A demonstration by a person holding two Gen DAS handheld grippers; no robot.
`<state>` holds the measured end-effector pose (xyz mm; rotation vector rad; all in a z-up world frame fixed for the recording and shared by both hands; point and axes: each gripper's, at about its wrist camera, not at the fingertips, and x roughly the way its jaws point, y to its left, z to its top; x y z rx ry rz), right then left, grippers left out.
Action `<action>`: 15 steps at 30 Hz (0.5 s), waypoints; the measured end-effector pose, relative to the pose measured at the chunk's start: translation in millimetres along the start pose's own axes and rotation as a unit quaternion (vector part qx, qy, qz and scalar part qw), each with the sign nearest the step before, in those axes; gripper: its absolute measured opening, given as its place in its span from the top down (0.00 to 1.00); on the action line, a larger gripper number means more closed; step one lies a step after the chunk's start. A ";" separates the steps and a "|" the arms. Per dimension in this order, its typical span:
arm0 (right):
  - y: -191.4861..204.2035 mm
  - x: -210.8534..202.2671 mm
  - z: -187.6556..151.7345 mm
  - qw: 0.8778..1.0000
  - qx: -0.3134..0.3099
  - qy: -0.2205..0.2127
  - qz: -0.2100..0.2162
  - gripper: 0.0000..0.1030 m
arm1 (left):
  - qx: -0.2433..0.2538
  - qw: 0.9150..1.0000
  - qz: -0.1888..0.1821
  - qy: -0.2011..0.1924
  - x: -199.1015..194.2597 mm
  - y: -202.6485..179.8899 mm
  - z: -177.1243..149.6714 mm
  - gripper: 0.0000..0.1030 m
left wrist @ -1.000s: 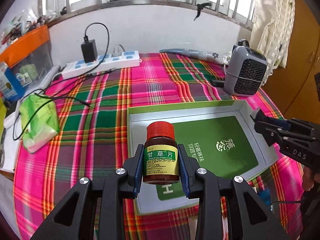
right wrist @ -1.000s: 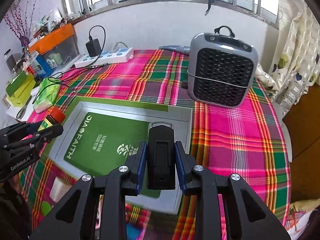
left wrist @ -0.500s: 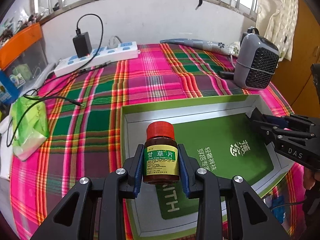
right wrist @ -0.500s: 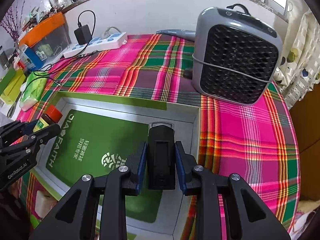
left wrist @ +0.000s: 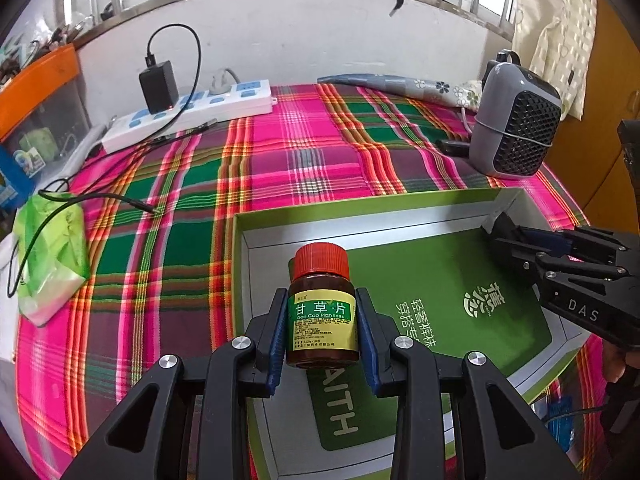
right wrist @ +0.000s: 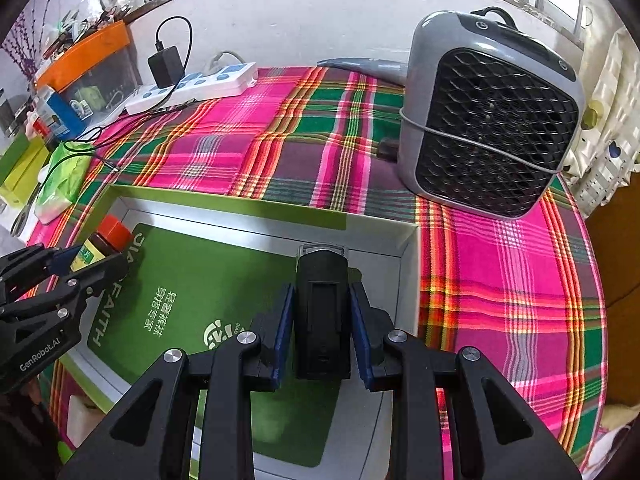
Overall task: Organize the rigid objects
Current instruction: 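Carry the brown bottle with the left tool while the right tool carries the black case to the box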
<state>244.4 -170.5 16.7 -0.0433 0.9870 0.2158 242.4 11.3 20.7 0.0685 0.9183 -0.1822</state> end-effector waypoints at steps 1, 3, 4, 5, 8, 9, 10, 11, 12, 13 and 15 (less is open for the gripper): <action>0.5 0.5 0.0 1.000 -0.001 0.000 0.000 0.72 | 0.000 1.000 0.000 0.000 0.2 -0.4 0.2 0.70; 1.1 1.5 -0.4 1.000 -0.001 0.001 0.001 0.72 | 0.002 1.000 0.001 0.001 0.9 -1.6 0.7 0.70; 1.5 1.7 -0.5 1.000 -0.002 0.000 -0.001 0.72 | 0.002 1.000 0.000 0.001 1.1 -1.8 0.8 0.70; 2.0 2.0 -0.3 1.000 -0.002 -0.001 -0.002 0.72 | 0.003 1.000 -0.002 0.002 1.5 -1.9 1.1 0.70; 1.5 1.9 0.3 1.000 -0.001 -0.001 -0.002 0.72 | 0.005 1.000 -0.003 0.003 2.4 -3.4 1.4 0.70; 1.9 2.2 0.5 1.000 -0.001 -0.001 -0.003 0.72 | 0.006 1.000 -0.003 0.005 3.1 -3.9 1.5 0.70; 2.0 2.4 0.6 1.000 -0.001 -0.002 -0.003 0.72 | 0.006 1.000 -0.006 0.007 3.8 -4.2 1.4 0.70; 2.0 2.5 0.7 1.000 0.000 -0.002 -0.004 0.72 | 0.006 1.000 -0.008 0.009 4.8 -4.5 1.3 0.70; 1.8 2.4 0.7 1.000 0.000 -0.002 -0.003 0.72 | 0.007 1.000 -0.006 0.010 5.3 -5.0 1.3 0.70; 1.3 2.4 0.9 1.000 0.001 -0.003 -0.002 0.72 | 0.009 1.000 -0.004 0.010 5.3 -5.6 1.5 0.70; 0.6 1.8 1.2 1.000 0.003 -0.004 -0.001 0.72 | 0.009 1.000 -0.004 0.009 5.2 -5.4 1.9 0.70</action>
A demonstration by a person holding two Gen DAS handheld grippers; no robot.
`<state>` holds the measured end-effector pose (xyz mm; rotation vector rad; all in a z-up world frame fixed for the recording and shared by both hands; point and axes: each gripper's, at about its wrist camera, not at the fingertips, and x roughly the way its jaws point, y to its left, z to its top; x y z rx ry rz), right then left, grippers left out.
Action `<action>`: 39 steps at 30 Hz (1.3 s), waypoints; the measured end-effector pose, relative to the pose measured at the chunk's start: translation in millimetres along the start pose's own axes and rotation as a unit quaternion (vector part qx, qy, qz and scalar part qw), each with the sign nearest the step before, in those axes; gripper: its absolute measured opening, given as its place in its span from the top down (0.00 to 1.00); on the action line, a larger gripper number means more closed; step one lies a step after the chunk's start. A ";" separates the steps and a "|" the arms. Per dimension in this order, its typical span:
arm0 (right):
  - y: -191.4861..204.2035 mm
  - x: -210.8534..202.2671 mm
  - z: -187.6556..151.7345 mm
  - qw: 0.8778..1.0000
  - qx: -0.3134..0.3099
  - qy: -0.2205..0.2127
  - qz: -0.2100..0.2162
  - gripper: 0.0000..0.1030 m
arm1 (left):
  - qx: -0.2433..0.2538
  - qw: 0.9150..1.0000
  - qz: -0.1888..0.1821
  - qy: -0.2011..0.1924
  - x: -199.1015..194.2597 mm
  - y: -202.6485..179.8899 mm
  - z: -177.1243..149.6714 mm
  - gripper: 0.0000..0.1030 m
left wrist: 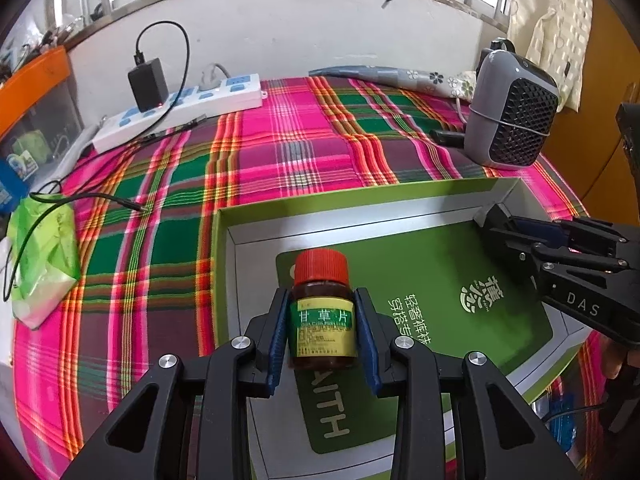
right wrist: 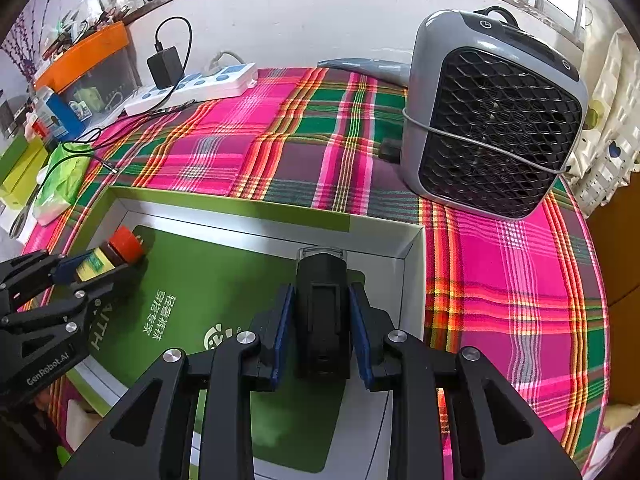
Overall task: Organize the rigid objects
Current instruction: 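Carry the brown bottle with the left tool while the right tool carries the black case to the box, then lower and open the left tool in the box while the right tool releases the black case there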
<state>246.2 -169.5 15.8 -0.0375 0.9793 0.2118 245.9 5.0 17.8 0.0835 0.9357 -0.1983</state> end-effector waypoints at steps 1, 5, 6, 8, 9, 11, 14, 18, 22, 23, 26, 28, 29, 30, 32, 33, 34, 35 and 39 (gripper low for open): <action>-0.1 0.2 0.1 1.000 0.000 0.000 0.000 0.72 | 0.000 1.000 0.000 0.000 0.0 -0.2 0.1 0.70; -0.2 -0.1 -0.2 1.000 0.001 -0.002 0.001 0.72 | -0.002 1.000 -0.002 0.000 -0.1 -0.2 0.3 0.70; -0.2 -0.2 -0.2 1.000 0.002 -0.002 0.002 0.72 | -0.003 1.000 -0.003 0.000 -0.3 -0.3 0.3 0.70; -0.6 -0.8 -0.7 1.000 0.004 -0.003 0.004 0.71 | -0.005 1.000 -0.008 -0.002 -1.1 0.1 -0.1 0.67; -0.9 -1.1 -1.0 1.000 0.005 -0.004 0.005 0.70 | -0.007 1.000 -0.012 -0.002 -1.7 0.1 -0.3 0.66; -1.7 -2.6 -1.9 1.000 0.008 -0.006 0.009 0.68 | -0.009 1.000 -0.013 -0.004 -3.5 0.2 -0.6 0.64; -0.5 -4.0 -2.6 1.000 0.008 -0.009 0.013 0.62 | -0.011 1.000 -0.008 -0.008 -7.5 0.1 -1.4 0.61; -0.4 -8.1 -3.8 1.000 0.011 -0.015 0.015 0.56 | -0.020 1.000 -0.007 -0.010 -11.9 3.6 -4.0 0.60; -2.5 -12.8 -6.1 1.000 0.017 -0.020 0.016 0.56 | -0.023 1.000 -0.006 -0.013 -16.9 4.4 -7.4 0.60; -2.7 -13.8 -6.7 1.000 0.017 -0.021 0.016 0.56 | -0.024 1.000 -0.005 -0.014 -18.4 4.3 -8.2 0.60; -2.9 -18.2 -8.8 0.999 0.020 -0.027 0.018 0.55 | -0.025 1.000 -0.005 -0.018 -24.2 3.5 -10.6 0.60; -3.0 -22.0 -10.5 0.999 0.022 -0.031 0.019 0.55 | -0.025 0.999 -0.004 -0.020 -29.0 2.2 -12.8 0.60; -3.5 -23.2 -10.9 0.999 0.022 -0.032 0.019 0.55 | -0.025 0.999 -0.005 -0.021 -30.5 1.8 -13.3 0.60; -3.6 -25.3 -12.0 0.999 0.023 -0.034 0.020 0.54 | -0.025 0.999 -0.005 -0.022 -32.7 1.3 -14.6 0.60; -3.9 -29.7 -14.4 0.999 0.025 -0.038 0.021 0.54 | -0.026 0.999 -0.005 -0.024 -36.4 1.1 -16.9 0.60; -3.8 -32.2 -15.7 0.999 0.025 -0.040 0.021 0.54 | -0.028 0.999 -0.004 -0.025 -39.0 1.0 -18.7 0.60; -3.7 -35.0 -17.4 0.999 0.025 -0.042 0.022 0.54 | -0.028 0.999 -0.004 -0.026 -41.1 1.0 -20.1 0.60; -3.4 -37.4 -18.7 0.998 0.026 -0.043 0.022 0.54 | -0.029 0.999 -0.004 -0.027 -43.5 1.0 -21.5 0.60; -2.5 -48.2 -26.1 0.998 0.027 -0.050 0.025 0.54 | -0.030 0.999 -0.002 -0.035 -55.1 0.6 -27.9 0.60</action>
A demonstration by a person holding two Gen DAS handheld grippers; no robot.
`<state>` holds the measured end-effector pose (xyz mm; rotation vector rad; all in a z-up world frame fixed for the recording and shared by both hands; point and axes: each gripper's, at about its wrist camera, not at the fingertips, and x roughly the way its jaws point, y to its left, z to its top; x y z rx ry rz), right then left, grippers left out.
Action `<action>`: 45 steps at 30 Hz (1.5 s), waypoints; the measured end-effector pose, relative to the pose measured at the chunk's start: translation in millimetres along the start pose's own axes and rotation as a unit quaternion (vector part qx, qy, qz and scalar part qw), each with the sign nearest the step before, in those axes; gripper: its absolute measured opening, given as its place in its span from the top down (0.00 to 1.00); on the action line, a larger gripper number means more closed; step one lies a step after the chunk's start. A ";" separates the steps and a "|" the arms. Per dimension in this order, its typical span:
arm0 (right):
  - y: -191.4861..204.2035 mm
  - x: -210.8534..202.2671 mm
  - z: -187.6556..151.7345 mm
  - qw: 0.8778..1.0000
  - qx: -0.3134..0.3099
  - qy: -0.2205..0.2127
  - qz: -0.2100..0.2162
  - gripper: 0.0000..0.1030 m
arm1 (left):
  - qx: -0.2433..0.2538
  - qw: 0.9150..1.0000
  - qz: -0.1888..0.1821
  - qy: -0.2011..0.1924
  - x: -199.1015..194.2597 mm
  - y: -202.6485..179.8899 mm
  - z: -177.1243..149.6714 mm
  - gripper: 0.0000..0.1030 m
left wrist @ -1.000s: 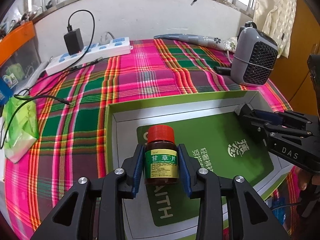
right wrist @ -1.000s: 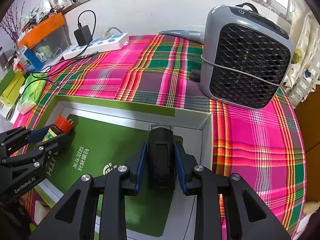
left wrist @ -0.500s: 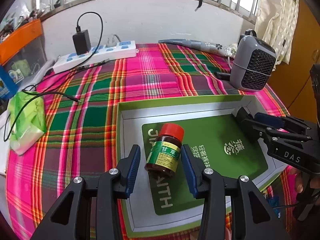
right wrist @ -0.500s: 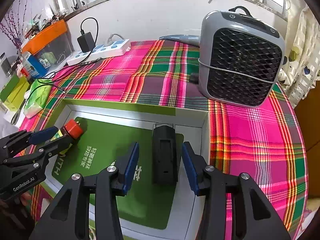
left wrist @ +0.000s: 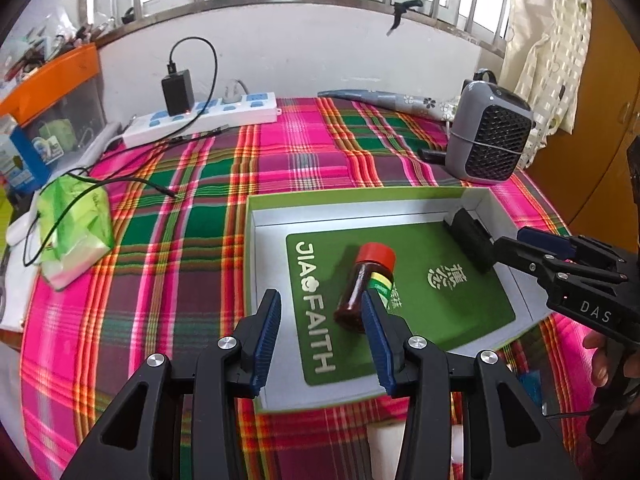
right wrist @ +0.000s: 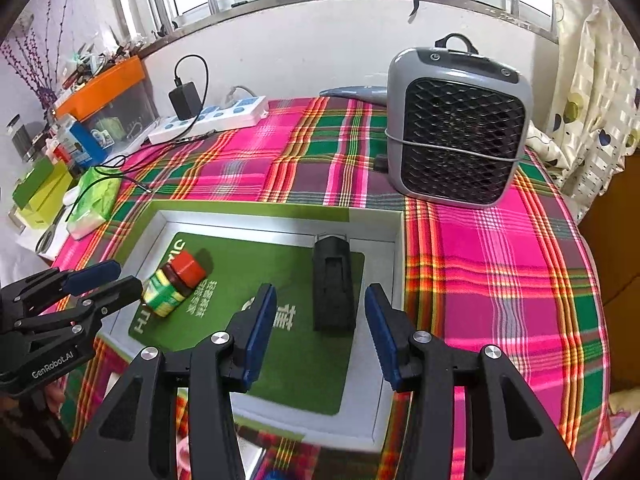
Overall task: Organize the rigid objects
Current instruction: 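Lower and open the left tool in the box while the right tool releases the black case there, then withdraw both open tools from the box back over the table items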
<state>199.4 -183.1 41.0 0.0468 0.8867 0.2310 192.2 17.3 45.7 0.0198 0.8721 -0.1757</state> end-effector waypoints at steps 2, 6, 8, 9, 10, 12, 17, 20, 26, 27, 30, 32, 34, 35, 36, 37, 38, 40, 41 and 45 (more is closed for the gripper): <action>0.9 -5.4 -2.6 1.000 0.001 -0.004 0.001 0.54 | -0.001 1.000 0.001 -0.003 -6.0 0.3 -2.6 0.60; 1.3 -17.0 -8.8 1.000 0.007 -0.011 0.004 0.54 | 0.000 1.000 0.002 -0.011 -18.7 -0.5 -9.1 0.60; 1.5 -23.4 -13.0 1.000 0.009 -0.015 0.005 0.54 | -0.001 1.000 0.003 -0.014 -24.4 -1.1 -12.9 0.60; 1.9 -25.4 -14.2 1.000 0.010 -0.016 0.005 0.54 | -0.001 1.000 0.001 -0.016 -28.2 -1.5 -15.9 0.60; 2.0 -29.0 -16.5 1.000 0.011 -0.019 0.007 0.54 | -0.002 1.000 0.001 -0.016 -30.8 -1.5 -18.1 0.60; 2.3 -35.1 -20.6 1.000 0.014 -0.023 0.010 0.54 | -0.004 1.000 -0.001 -0.020 -37.8 -1.9 -24.4 0.60; 0.3 -49.2 -34.7 0.999 0.021 -0.031 0.019 0.54 | -0.008 1.000 0.001 -0.028 -55.0 -2.2 -39.8 0.60; 0.4 -57.5 -41.8 0.999 0.021 -0.036 0.025 0.54 | -0.014 0.999 -0.003 -0.034 -65.1 -0.6 -50.3 0.60; 3.9 -71.6 -56.0 0.998 0.017 -0.041 0.038 0.54 | -0.021 0.999 -0.003 -0.030 -74.6 2.3 -68.7 0.60; 5.5 -74.0 -59.4 0.998 0.015 -0.041 0.043 0.54 | -0.022 0.999 -0.004 -0.029 -76.5 2.6 -72.5 0.60; 9.5 -78.9 -69.6 0.998 0.007 -0.040 0.051 0.54 | -0.026 0.999 -0.003 -0.025 -79.9 3.5 -82.5 0.60; 12.3 -80.7 -78.4 0.998 0.003 -0.037 0.058 0.54 | -0.031 0.999 -0.006 -0.024 -82.4 3.9 -88.2 0.60; 14.4 -81.6 -87.9 0.997 -0.002 -0.030 0.066 0.54 | -0.032 0.999 -0.010 -0.026 -85.7 3.0 -93.9 0.60; 15.7 -82.7 -92.7 0.997 -0.006 -0.028 0.069 0.54 | -0.033 0.999 -0.010 -0.026 -87.0 2.6 -96.1 0.60; 17.1 -83.9 -97.0 0.997 -0.010 -0.027 0.071 0.54 | -0.033 0.999 -0.011 -0.026 -88.2 1.4 -98.5 0.60; 18.4 -85.4 -101.7 0.997 -0.015 -0.026 0.074 0.54 | -0.034 0.999 -0.012 -0.026 -89.1 0.4 -100.4 0.60; 19.1 -86.9 -105.2 0.997 -0.017 -0.025 0.076 0.54 | -0.035 0.999 -0.015 -0.027 -90.4 -0.4 -103.3 0.60; 22.0 -89.5 -113.2 0.996 -0.020 -0.022 0.088 0.54 | -0.035 0.999 -0.019 -0.027 -91.6 -2.0 -107.2 0.60; 24.1 -90.4 -116.8 0.995 -0.022 -0.020 0.094 0.54 | -0.036 0.999 -0.021 -0.027 -92.1 -2.8 -109.8 0.60; 33.1 -93.2 -131.5 0.992 -0.039 -0.015 0.115 0.54 | -0.036 0.999 -0.027 -0.023 -92.1 -6.4 -120.6 0.60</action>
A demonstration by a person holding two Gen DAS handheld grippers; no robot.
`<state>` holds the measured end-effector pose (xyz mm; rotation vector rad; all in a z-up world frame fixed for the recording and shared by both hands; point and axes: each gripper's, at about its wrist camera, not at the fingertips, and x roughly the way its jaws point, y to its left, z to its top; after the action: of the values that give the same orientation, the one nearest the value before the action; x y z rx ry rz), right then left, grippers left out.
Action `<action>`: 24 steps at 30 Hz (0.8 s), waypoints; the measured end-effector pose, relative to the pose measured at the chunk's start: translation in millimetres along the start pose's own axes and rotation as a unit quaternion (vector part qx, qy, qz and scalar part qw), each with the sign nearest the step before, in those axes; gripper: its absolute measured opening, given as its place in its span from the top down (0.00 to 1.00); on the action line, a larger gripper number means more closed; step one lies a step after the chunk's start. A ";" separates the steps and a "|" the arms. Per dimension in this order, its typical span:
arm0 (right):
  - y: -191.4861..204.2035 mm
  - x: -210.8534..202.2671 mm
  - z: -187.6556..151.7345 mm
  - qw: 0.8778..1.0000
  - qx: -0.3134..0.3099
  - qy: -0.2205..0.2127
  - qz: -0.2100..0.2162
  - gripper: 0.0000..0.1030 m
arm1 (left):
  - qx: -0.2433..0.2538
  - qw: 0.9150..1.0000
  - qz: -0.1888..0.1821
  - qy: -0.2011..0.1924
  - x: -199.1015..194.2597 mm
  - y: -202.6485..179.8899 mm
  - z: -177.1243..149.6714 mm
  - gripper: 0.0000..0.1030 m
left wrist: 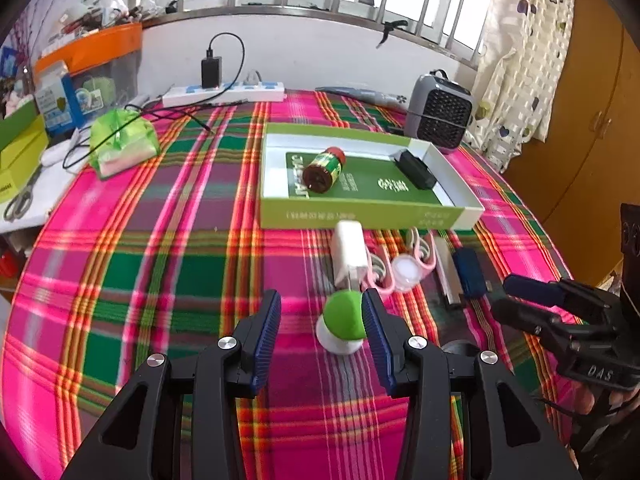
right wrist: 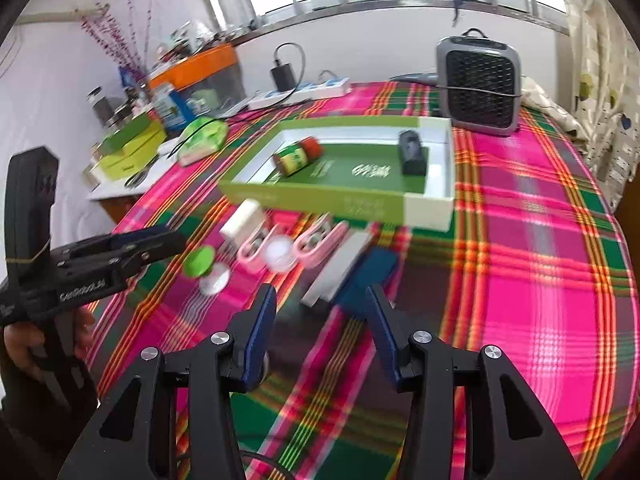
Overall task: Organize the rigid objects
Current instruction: 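Withdraw both open tools from the box back over the table items, then move the left tool to the green-topped stand while the right tool approaches the black disc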
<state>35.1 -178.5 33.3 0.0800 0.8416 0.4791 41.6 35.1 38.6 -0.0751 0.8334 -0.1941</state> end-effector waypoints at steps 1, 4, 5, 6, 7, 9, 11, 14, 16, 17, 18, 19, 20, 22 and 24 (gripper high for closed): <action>2.5 0.8 -2.6 1.000 -0.003 0.002 0.006 0.54 | 0.001 1.000 -0.002 0.001 0.2 -0.7 -2.6 0.60; 9.7 4.6 -11.4 1.000 -0.010 0.007 0.029 0.54 | -0.002 1.000 -0.009 0.005 1.5 -1.2 -10.8 0.60; 12.7 6.2 -13.7 0.999 -0.013 0.008 0.032 0.54 | -0.003 1.000 -0.011 0.005 1.5 -1.2 -12.4 0.60; 16.3 7.2 -15.8 0.999 -0.021 0.009 0.038 0.54 | -0.005 1.000 -0.015 0.005 1.3 -1.2 -14.3 0.60; 21.8 8.0 -18.8 0.998 -0.034 0.011 0.045 0.54 | -0.006 1.000 -0.018 0.005 1.1 -1.2 -15.9 0.60; 28.5 9.2 -21.9 0.997 -0.050 0.013 0.053 0.54 | -0.007 1.000 -0.024 0.006 0.9 -1.9 -18.8 0.60; 36.1 12.1 -24.4 0.996 -0.064 0.017 0.056 0.54 | -0.008 1.000 -0.024 0.006 0.9 -1.9 -20.6 0.60; 41.0 17.9 -27.4 0.996 -0.071 0.026 0.050 0.54 | -0.012 0.999 -0.029 0.008 2.0 -1.0 -24.4 0.60; 41.6 20.3 -29.8 0.996 -0.075 0.029 0.048 0.54 | -0.011 0.999 -0.030 0.010 2.9 -1.2 -25.9 0.60; 42.3 22.0 -30.4 0.995 -0.077 0.031 0.047 0.54 | -0.010 0.999 -0.032 0.011 3.5 -1.7 -26.7 0.60; 42.0 22.8 -30.4 0.995 -0.077 0.033 0.046 0.54 | -0.009 0.999 -0.035 0.011 3.8 -2.1 -26.9 0.60; 42.3 24.4 -30.5 0.995 -0.077 0.034 0.046 0.54 | -0.007 0.999 -0.039 0.012 4.6 -3.0 -27.3 0.60; 42.1 24.8 -30.9 0.995 -0.077 0.035 0.046 0.54 | -0.006 0.999 -0.041 0.013 5.6 -3.8 -27.0 0.60; 42.4 27.1 -31.0 0.995 -0.078 0.040 0.045 0.54 | 0.001 0.999 -0.039 0.016 8.2 -6.8 -26.4 0.60; 42.5 29.2 -31.2 0.995 -0.078 0.045 0.045 0.54 | 0.004 0.999 -0.041 0.018 11.2 -8.8 -25.5 0.60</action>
<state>12.7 -131.6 2.9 -0.0485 0.8880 0.6356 28.7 24.5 14.6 -0.0984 0.8664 -0.2764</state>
